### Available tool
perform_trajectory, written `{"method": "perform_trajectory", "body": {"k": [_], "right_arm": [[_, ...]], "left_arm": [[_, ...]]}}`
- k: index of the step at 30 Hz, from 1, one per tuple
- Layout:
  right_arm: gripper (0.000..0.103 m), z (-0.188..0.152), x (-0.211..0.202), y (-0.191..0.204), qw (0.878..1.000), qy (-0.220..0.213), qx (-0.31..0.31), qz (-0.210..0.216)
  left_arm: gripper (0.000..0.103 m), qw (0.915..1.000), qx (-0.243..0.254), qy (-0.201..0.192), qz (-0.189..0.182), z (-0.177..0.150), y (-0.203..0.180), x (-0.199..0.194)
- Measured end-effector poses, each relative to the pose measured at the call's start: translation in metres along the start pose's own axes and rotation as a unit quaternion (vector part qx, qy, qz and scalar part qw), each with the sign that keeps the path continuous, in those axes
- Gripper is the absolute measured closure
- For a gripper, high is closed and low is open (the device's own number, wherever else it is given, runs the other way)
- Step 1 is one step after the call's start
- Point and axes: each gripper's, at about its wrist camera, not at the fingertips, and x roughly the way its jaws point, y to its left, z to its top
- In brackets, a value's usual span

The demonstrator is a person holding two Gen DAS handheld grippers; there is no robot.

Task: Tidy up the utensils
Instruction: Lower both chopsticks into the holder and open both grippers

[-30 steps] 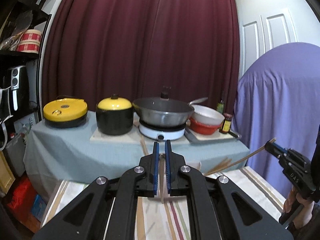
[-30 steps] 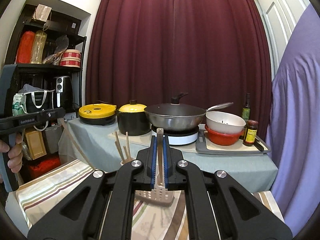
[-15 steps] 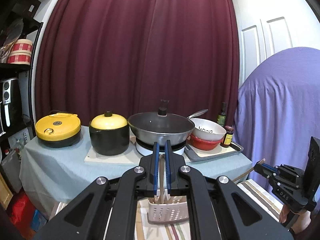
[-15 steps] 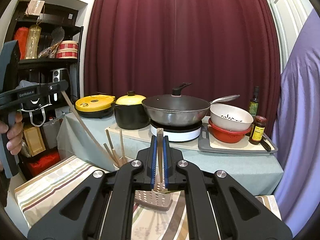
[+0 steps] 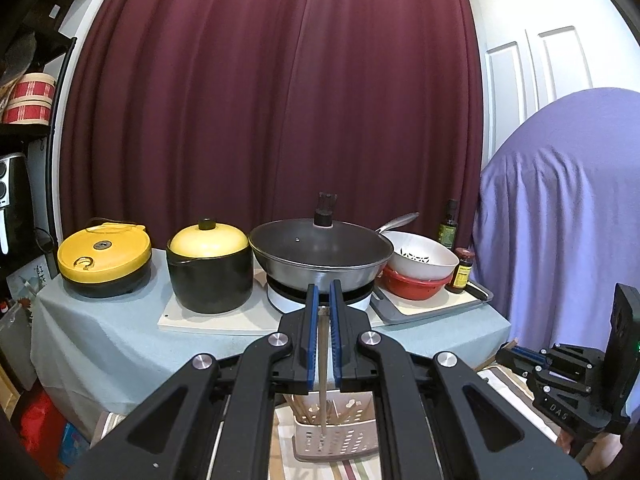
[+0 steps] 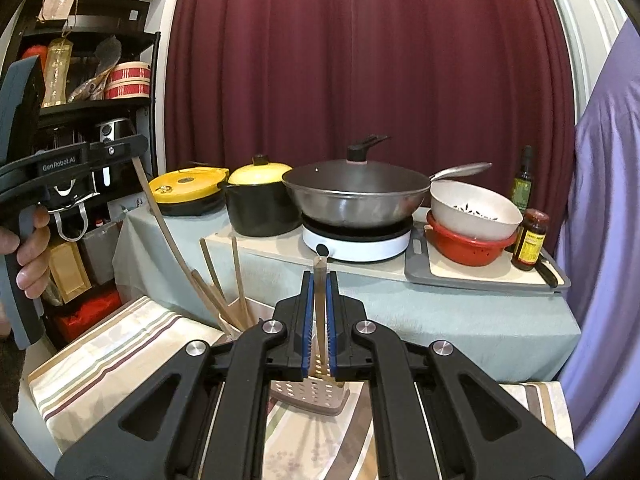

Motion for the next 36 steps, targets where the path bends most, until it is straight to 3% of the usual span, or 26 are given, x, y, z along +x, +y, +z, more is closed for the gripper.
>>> {"method": "perform_trajectory", "body": {"k": [7,24,36], "right_arm": [[0.097,-0.004,0.005,-0.002,1.0,0.002,0.004,-0.002],[0.097,0.004,-0.007,-0.006,1.0,-0.015,0.003,-0.008],[0.097,0.005,-0.001,-0.008,1.0,-0.01,0.006,-0.005]], "left_arm": [[0.097,0.9999,-0.001,0.003,-0.012,0.003,0.0,-0.001],[0.097,0.9992,0.003,-0.035,-0.02,0.029,-0.006,-0.022],[0.097,0.9989,0.008,-0.046,-0.006,0.03,-0.007,-0.011]]}}
